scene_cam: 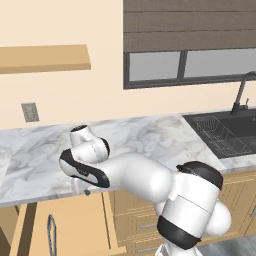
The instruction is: Take the tongs from the drawer on the left and place them on the dining counter next to the tray containing the kebab skewer.
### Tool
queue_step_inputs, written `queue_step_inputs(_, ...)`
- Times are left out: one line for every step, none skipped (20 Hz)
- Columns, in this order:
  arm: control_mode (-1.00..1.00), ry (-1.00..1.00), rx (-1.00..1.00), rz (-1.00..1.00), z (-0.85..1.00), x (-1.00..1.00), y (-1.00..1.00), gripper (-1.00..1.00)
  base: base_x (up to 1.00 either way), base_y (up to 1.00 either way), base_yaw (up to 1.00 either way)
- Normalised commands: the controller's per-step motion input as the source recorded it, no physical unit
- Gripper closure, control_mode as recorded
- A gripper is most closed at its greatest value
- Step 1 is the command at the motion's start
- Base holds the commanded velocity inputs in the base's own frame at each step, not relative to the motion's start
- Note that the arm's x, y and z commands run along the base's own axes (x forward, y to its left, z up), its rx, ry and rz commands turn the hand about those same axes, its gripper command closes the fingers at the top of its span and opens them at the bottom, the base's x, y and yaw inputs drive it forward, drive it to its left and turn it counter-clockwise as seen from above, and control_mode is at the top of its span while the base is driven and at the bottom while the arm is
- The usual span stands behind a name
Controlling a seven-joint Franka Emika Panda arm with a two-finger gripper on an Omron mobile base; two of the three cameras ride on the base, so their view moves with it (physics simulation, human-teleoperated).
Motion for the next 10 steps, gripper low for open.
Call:
queue_step_inputs(-1.00,-0.01,0.00,-0.03,0.00,0.40,-0.51,-1.00,0.00,0.00,0.00)
queue_step_inputs(-1.00,0.00,0.00,-0.05,0.00,0.41,-0.51,-1.00,0.00,0.00,0.00)
queue_step_inputs(-1.00,0.00,0.00,-0.05,0.00,0.43,-0.46,-1.00,0.00,0.00,0.00)
queue_step_inputs(-1.00,0.00,0.00,-0.06,0.00,0.48,-0.38,-1.00,0.00,0.00,0.00)
queue_step_inputs(-1.00,0.00,0.00,-0.06,0.00,0.53,-0.36,-1.00,0.00,0.00,0.00)
queue_step_inputs(-1.00,0.00,0.00,-0.05,0.00,0.56,-0.34,-1.00,0.00,0.00,0.00)
queue_step_inputs(-1.00,0.00,0.00,-0.06,0.00,0.61,-0.34,-1.00,0.00,0.00,0.00)
queue_step_inputs(-1.00,0.00,0.00,-0.06,0.00,0.65,-0.37,-1.00,0.00,0.00,0.00)
queue_step_inputs(-1.00,0.00,0.00,-0.06,0.00,0.66,-0.36,-1.00,0.00,0.00,0.00)
queue_step_inputs(-1.00,0.00,0.00,-0.07,0.00,0.68,-0.31,-1.00,0.00,0.00,0.00)
